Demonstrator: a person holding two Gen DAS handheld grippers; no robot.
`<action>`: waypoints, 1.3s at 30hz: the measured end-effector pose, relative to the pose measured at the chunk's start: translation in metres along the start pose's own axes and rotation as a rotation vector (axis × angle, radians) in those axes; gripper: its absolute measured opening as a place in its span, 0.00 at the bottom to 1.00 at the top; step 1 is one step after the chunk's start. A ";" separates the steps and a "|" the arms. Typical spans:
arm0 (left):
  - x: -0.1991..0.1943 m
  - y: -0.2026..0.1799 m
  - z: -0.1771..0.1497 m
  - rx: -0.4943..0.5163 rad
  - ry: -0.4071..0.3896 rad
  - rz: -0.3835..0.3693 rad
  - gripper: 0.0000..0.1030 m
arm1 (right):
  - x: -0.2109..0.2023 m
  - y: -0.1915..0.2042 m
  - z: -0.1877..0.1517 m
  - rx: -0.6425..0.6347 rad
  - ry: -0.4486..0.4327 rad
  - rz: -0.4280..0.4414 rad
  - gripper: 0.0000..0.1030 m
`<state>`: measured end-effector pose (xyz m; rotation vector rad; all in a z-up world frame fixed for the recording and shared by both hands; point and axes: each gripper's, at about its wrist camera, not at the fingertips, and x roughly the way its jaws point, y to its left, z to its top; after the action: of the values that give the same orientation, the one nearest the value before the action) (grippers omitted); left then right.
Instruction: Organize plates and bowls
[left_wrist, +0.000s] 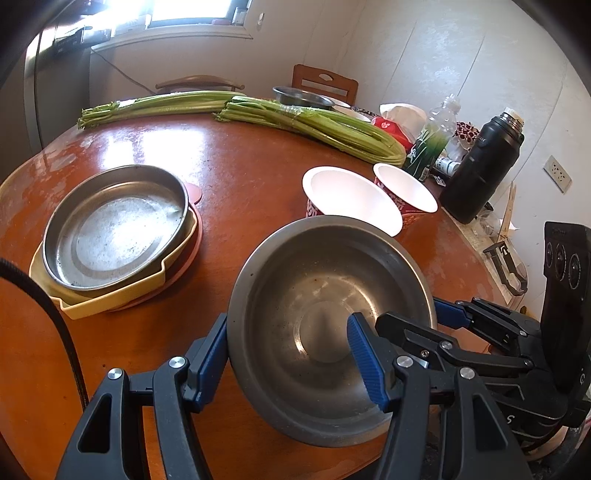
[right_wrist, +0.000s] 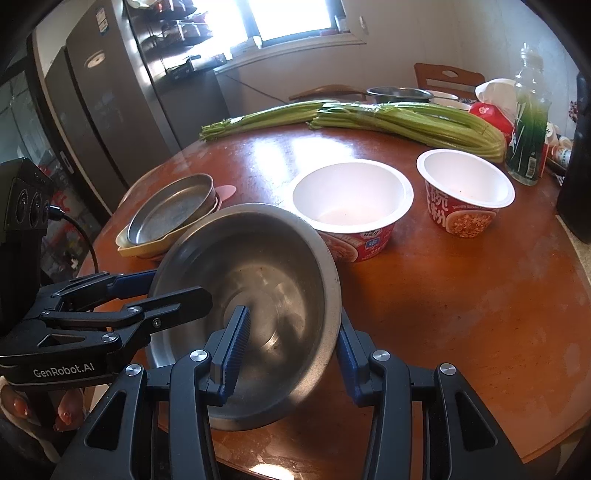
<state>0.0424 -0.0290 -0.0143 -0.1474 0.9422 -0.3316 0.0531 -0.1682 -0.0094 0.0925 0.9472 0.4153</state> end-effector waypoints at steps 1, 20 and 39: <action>0.001 0.000 0.000 -0.001 0.002 0.001 0.60 | 0.001 0.000 0.000 0.001 0.002 0.000 0.46; 0.018 0.002 0.001 -0.007 0.025 0.022 0.60 | 0.016 -0.003 -0.002 0.023 0.039 0.001 0.45; 0.020 -0.002 0.008 -0.005 0.014 0.038 0.61 | 0.014 -0.011 0.001 0.047 0.025 0.005 0.45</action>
<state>0.0590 -0.0372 -0.0244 -0.1315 0.9583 -0.2952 0.0648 -0.1733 -0.0220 0.1329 0.9815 0.3997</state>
